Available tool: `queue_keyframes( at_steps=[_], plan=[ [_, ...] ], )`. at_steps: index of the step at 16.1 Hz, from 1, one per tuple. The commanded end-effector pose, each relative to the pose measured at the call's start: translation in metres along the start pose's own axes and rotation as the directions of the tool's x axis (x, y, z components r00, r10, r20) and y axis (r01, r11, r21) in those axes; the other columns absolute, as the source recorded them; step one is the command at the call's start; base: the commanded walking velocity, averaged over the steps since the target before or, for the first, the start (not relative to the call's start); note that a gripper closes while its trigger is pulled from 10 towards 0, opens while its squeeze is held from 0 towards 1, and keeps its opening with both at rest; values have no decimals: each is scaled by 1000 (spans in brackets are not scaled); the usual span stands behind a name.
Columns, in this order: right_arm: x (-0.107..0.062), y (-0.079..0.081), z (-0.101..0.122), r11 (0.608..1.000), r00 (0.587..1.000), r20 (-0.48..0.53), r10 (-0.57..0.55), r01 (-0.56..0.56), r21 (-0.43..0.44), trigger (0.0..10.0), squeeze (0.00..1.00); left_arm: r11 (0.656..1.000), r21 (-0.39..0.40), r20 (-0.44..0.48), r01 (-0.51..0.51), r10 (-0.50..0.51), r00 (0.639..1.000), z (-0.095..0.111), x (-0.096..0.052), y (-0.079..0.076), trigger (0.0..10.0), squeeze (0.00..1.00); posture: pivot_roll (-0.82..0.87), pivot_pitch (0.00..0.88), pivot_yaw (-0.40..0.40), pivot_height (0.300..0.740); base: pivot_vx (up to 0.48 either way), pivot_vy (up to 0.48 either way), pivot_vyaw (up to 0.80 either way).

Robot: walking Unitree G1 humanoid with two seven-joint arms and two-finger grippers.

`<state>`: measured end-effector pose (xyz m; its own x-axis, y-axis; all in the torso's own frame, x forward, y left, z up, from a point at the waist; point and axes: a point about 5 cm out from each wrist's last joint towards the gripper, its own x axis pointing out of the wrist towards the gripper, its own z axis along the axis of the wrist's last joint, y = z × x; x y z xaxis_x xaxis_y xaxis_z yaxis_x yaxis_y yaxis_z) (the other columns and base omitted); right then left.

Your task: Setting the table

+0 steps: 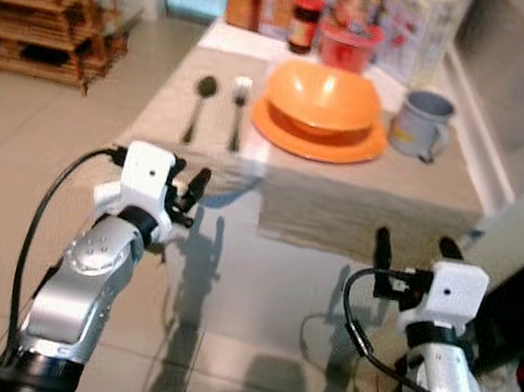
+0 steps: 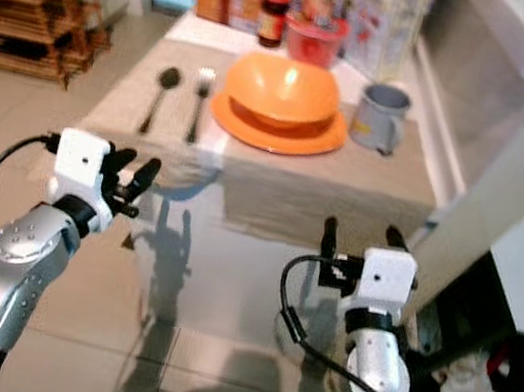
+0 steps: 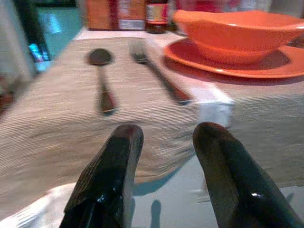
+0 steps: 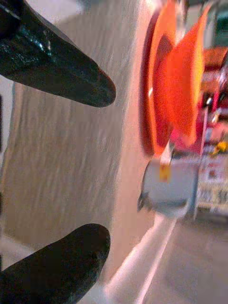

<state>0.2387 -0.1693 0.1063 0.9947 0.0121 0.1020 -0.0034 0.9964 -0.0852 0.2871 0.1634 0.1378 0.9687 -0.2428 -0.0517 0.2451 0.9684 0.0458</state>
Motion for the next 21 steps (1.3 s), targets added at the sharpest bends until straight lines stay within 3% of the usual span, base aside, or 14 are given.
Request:
queue_keyframes(
  at_steps=[1, 4, 7, 14, 19, 21],
  plan=[
    [0, 1, 1, 1000, 1000, 12, 5, -5, -7, 10000, 0, 1000, 23, 21, -3, 2, 1000, 6, 3, 0, 10000, 0, -66, 0, 12, 740, 0, 0, 0],
    [1, 2, 3, 1000, 1000, 27, 5, -5, -5, 10000, 0, 1000, 15, 50, 19, -20, 999, 9, 2, -3, 10000, 0, -63, 0, 13, 740, 96, 0, 0],
    [4, -5, 17, 998, 993, 108, -40, 45, -45, 10000, 0, 1000, 14, 62, 11, -12, 998, 12, 3, -2, 10000, 0, -62, 0, 15, 740, 363, 314, 0],
    [3, -5, 14, 997, 993, 104, -51, 56, -53, 10000, 0, 999, 32, 69, 39, -42, 997, 13, 5, -7, 10000, 0, -63, 0, 21, 740, 365, 313, 0],
    [0, -2, 15, 998, 993, 113, -30, 35, -46, 10000, 0, 994, 89, 69, 63, -69, 995, 13, 7, -13, 10000, 0, -63, 0, 21, 740, 282, 254, 0],
    [-1, -1, 14, 998, 994, 110, -30, 35, -46, 10000, 0, 992, 101, 51, 75, -81, 995, 21, 16, -15, 10000, 0, -63, 0, 21, 740, 0, 0, 0]
  ],
)
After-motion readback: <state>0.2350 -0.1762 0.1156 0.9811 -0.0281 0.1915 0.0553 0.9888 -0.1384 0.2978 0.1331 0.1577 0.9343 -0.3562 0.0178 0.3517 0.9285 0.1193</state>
